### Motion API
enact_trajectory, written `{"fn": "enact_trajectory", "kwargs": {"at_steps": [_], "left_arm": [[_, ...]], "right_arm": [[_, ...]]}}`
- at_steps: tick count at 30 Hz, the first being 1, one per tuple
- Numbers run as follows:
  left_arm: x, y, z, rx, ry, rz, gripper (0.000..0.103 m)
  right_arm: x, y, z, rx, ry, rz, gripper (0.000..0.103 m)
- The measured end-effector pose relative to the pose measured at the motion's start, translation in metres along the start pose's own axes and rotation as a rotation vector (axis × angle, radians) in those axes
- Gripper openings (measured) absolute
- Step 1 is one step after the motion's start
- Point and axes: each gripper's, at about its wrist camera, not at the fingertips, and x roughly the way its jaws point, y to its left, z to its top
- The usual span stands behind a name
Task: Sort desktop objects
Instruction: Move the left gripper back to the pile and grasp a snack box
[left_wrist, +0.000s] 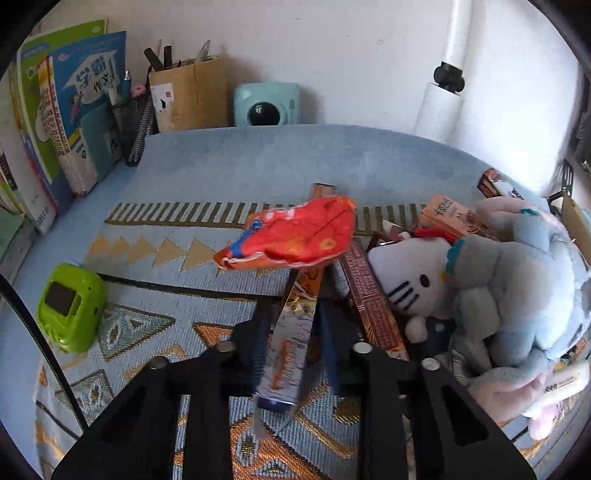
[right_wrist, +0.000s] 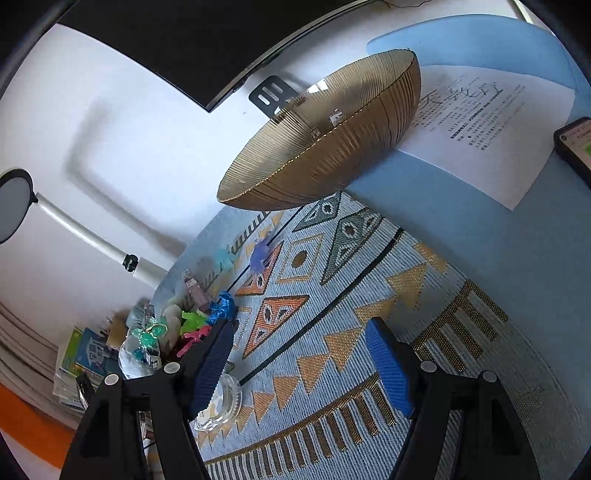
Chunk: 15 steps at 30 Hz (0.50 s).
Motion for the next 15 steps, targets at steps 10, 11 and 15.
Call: {"fn": "enact_trajectory", "kwargs": {"at_steps": [10,11,15], "left_arm": [[-0.071,0.026,-0.069,-0.069,0.068,-0.188,0.014],[-0.08,0.028,-0.08,-0.064,0.076,-0.197,0.014],[-0.102,0.032,-0.114,-0.045,0.084,-0.218,0.014]], "right_arm": [[0.001,-0.001,0.0,-0.004,-0.004,-0.009,0.073],[0.002,0.0,0.0,-0.003,-0.005,-0.009,0.073],[0.003,0.0,0.0,0.0,-0.007,-0.009,0.073]]}}
